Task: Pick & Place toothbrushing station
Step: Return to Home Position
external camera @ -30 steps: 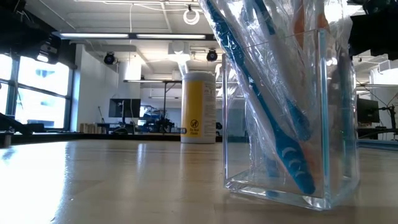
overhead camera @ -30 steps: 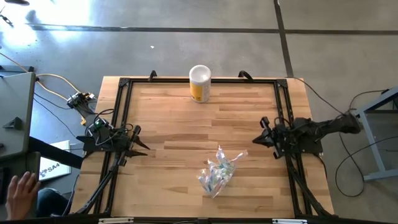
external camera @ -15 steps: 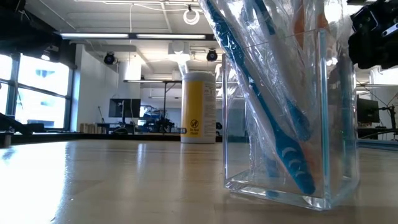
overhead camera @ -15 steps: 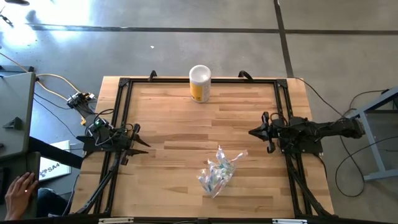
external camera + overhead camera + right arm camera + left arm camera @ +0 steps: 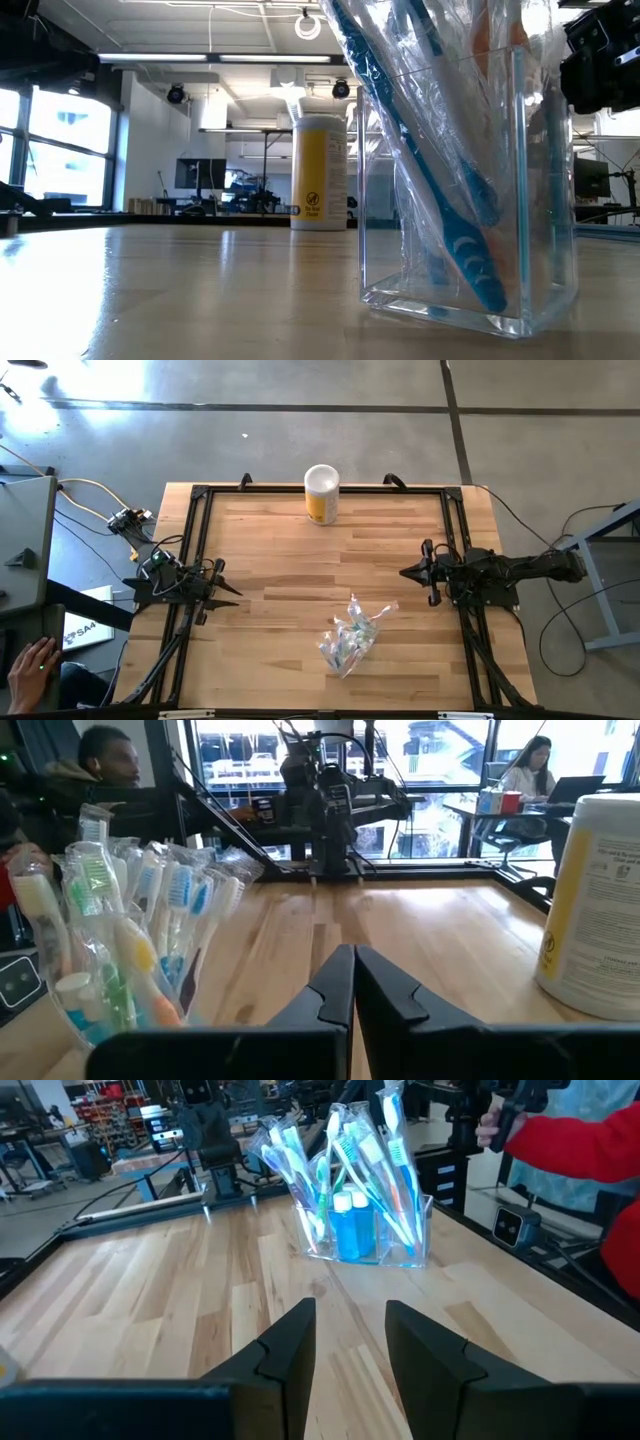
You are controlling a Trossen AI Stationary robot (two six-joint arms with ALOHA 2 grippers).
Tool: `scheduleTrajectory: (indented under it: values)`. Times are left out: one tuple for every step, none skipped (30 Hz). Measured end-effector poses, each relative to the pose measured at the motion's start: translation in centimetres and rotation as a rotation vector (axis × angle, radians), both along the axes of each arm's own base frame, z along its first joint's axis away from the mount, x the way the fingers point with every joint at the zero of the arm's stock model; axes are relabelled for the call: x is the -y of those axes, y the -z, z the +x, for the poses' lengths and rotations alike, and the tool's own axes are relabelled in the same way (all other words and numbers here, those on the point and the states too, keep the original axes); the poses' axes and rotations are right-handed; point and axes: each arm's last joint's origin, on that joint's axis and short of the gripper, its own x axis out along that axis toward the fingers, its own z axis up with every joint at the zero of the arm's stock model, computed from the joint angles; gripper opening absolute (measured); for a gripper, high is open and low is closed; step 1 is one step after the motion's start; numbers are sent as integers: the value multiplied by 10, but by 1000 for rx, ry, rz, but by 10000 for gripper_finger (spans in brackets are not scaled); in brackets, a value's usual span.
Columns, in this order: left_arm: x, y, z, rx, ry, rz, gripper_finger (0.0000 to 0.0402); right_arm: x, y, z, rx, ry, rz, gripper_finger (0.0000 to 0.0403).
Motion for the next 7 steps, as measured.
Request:
scheduleTrajectory:
  values:
    - [0, 0, 0, 0, 0, -1, 118, 0, 0, 0, 0, 0, 6, 3]
    - [0, 0, 0, -1, 0, 0, 118, 0, 0, 0, 0, -2, 7, 3]
    - [0, 0, 0, -1, 0, 0, 118, 0, 0, 0, -1, -3, 6, 3]
    - [0, 0, 0, -1, 0, -1, 118, 0, 0, 0, 0, -3, 6, 3]
    - [0, 0, 0, -1, 0, 0, 118, 0, 0, 0, 0, -3, 6, 3]
    - [0, 0, 0, -1, 0, 0, 118, 0, 0, 0, 0, -3, 6, 3]
    - [0, 0, 0, -1, 0, 0, 118, 0, 0, 0, -1, -3, 6, 3]
